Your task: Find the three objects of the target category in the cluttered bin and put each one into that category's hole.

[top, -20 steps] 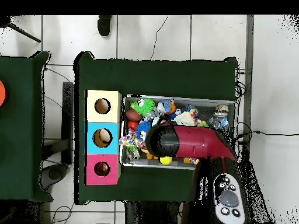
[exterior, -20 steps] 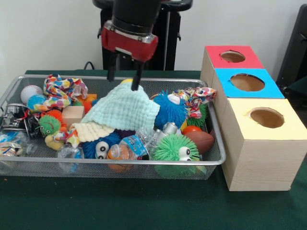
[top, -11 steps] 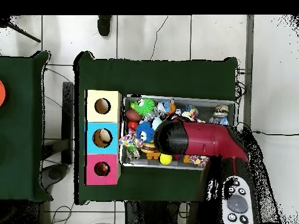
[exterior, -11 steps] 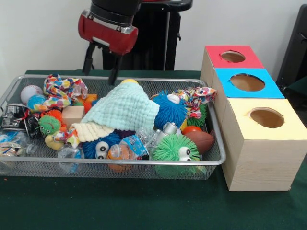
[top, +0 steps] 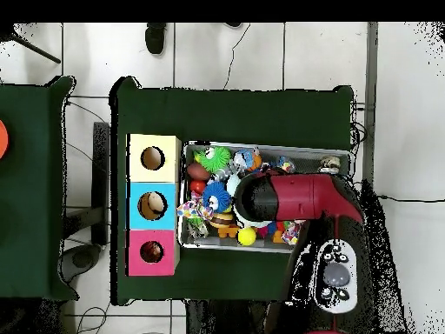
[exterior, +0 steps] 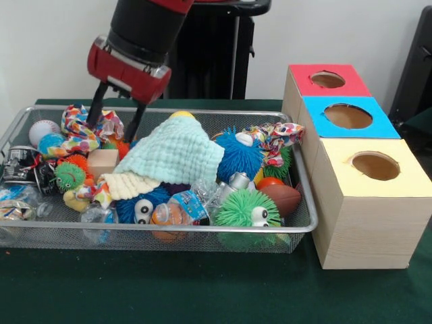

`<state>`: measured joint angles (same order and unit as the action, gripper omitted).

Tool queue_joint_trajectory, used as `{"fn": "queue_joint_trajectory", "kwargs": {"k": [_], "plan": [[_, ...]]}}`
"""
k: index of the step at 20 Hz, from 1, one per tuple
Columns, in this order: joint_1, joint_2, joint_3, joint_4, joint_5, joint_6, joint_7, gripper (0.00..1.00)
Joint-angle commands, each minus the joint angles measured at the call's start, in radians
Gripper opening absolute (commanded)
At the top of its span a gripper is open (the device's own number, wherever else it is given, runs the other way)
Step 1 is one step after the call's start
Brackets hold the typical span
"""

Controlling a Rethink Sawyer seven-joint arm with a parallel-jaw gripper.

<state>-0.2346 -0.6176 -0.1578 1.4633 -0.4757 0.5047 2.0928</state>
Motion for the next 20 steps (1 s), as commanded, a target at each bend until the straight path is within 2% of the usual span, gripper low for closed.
{"fn": "queue_joint_trajectory", "kwargs": {"k": [1, 8, 16, 20], "plan": [[-0.055, 0.158, 0.043, -0.079, -0.130, -0.099, -0.062, 1.00], [-0.103, 0.219, 0.116, -0.118, -0.201, -0.014, -0.224, 1.00], [-0.152, 0.293, 0.203, -0.192, -0.276, 0.037, -0.349, 1.00], [-0.185, 0.317, 0.260, -0.199, -0.293, 0.040, -0.384, 1.00]]}}
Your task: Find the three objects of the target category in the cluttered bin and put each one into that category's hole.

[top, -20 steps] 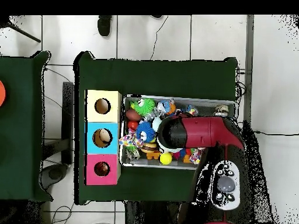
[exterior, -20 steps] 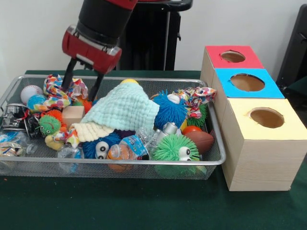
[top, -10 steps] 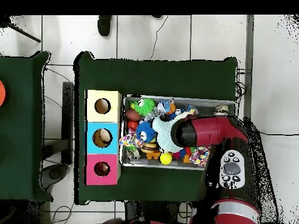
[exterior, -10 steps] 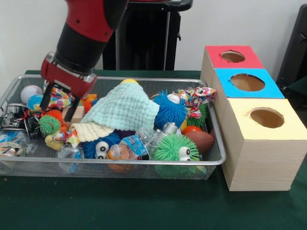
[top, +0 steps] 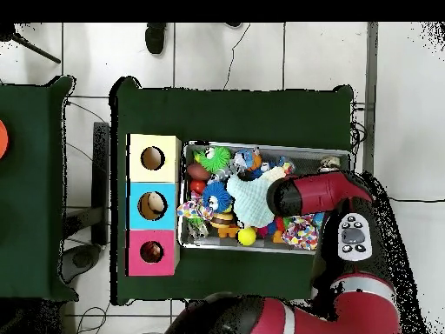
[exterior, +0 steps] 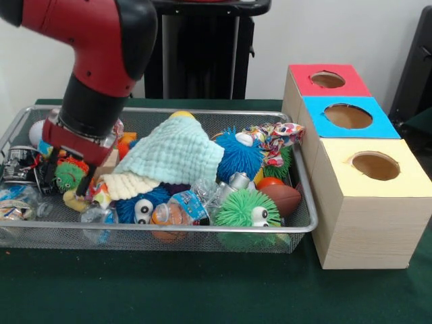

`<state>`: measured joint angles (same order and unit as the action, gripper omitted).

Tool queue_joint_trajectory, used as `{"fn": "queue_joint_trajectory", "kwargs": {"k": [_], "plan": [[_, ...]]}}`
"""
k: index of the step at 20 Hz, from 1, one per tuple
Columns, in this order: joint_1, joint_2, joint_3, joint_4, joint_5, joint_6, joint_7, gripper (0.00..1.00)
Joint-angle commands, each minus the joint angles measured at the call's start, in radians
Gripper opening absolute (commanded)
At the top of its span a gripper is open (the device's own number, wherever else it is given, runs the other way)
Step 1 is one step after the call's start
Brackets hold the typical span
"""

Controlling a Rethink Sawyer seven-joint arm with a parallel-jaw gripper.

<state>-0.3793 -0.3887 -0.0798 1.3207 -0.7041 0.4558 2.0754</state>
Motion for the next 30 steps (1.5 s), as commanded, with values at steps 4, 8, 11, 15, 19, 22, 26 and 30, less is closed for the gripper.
{"fn": "queue_joint_trajectory", "kwargs": {"k": [4, 8, 11, 15, 19, 22, 26, 30], "plan": [[-0.085, 0.098, 0.252, -0.040, -0.049, 0.118, -0.408, 1.00], [-0.123, 0.086, 0.311, -0.016, -0.033, 0.178, -0.473, 1.00], [-0.147, 0.084, 0.352, -0.015, -0.021, 0.234, -0.525, 1.00], [-0.156, 0.071, 0.360, -0.010, -0.009, 0.277, -0.523, 1.00], [-0.138, 0.055, 0.319, -0.008, 0.022, 0.348, -0.444, 1.00], [-0.103, 0.033, 0.246, -0.001, 0.043, 0.419, -0.332, 1.00], [-0.077, 0.037, 0.197, -0.018, 0.036, 0.454, -0.255, 1.00], [-0.112, 0.087, 0.234, -0.052, 0.054, 0.481, -0.308, 1.00]]}}
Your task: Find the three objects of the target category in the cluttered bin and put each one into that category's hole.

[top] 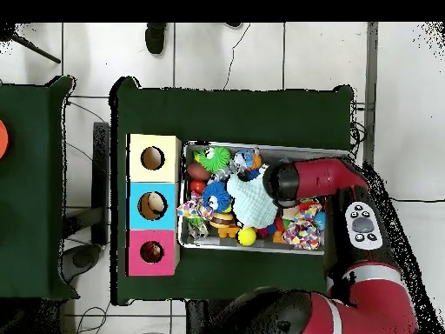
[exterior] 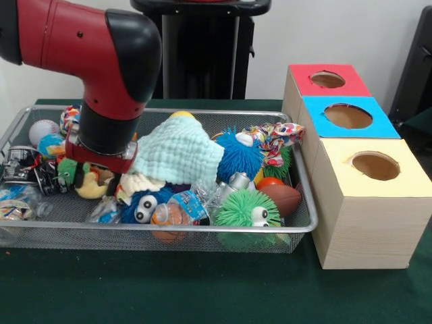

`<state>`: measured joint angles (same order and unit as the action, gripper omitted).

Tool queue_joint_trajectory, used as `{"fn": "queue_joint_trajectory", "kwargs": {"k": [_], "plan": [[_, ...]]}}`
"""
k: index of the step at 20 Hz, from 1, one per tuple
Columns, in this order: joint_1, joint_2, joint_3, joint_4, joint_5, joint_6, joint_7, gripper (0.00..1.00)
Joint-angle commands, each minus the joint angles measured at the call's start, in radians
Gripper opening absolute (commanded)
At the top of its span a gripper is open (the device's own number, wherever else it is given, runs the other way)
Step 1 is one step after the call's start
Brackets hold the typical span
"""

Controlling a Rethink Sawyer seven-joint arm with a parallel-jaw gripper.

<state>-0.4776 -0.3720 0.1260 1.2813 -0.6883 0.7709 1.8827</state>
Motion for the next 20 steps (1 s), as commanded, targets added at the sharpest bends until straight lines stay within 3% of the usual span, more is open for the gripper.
{"fn": "queue_joint_trajectory", "kwargs": {"k": [1, 9, 16, 20], "plan": [[-0.027, 0.093, 0.046, -0.025, 0.043, 0.175, -0.142, 1.00], [-0.069, 0.200, 0.085, -0.099, 0.022, 0.091, -0.169, 1.00], [-0.004, 0.212, -0.026, -0.128, 0.040, 0.221, -0.002, 1.00], [-0.004, 0.218, -0.039, -0.131, 0.077, 0.294, 0.001, 1.00]]}}
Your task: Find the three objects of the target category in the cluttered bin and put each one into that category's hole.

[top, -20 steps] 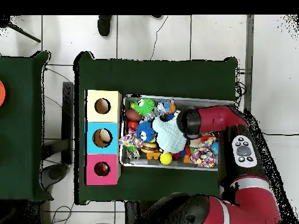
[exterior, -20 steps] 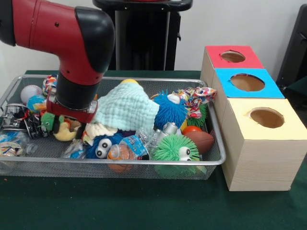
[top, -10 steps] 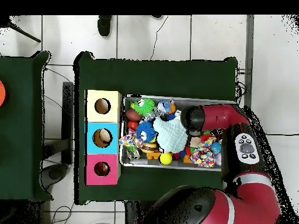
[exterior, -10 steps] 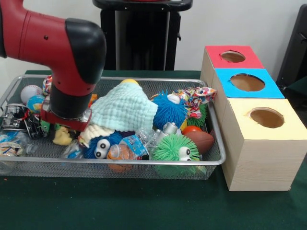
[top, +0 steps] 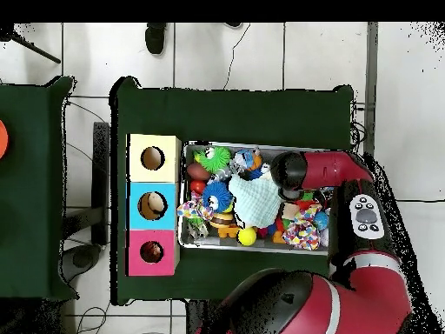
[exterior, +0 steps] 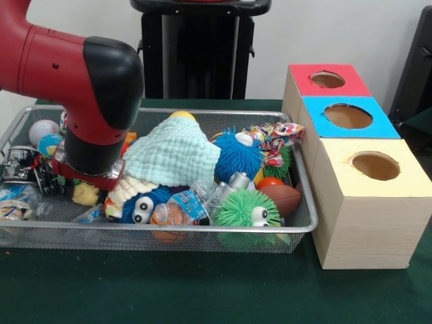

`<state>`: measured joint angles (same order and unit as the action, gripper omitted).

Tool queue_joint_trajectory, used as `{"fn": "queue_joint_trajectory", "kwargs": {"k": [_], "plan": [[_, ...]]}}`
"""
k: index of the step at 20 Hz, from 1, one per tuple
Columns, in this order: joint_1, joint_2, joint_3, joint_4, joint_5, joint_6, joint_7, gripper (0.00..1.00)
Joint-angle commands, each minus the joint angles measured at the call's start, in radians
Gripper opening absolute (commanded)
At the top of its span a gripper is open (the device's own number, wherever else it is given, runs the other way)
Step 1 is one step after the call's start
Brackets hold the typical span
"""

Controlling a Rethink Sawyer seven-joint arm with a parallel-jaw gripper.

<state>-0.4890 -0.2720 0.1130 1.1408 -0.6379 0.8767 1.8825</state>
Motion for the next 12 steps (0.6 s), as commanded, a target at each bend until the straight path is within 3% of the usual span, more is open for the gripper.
{"fn": "queue_joint_trajectory", "kwargs": {"k": [1, 7, 12], "plan": [[0.007, 0.117, -0.027, 0.011, 0.029, 0.188, -0.001, 1.00], [-0.008, 0.129, -0.023, -0.004, 0.072, 0.272, -0.051, 1.00], [-0.011, 0.131, -0.020, -0.008, 0.079, 0.244, -0.045, 1.00]]}}
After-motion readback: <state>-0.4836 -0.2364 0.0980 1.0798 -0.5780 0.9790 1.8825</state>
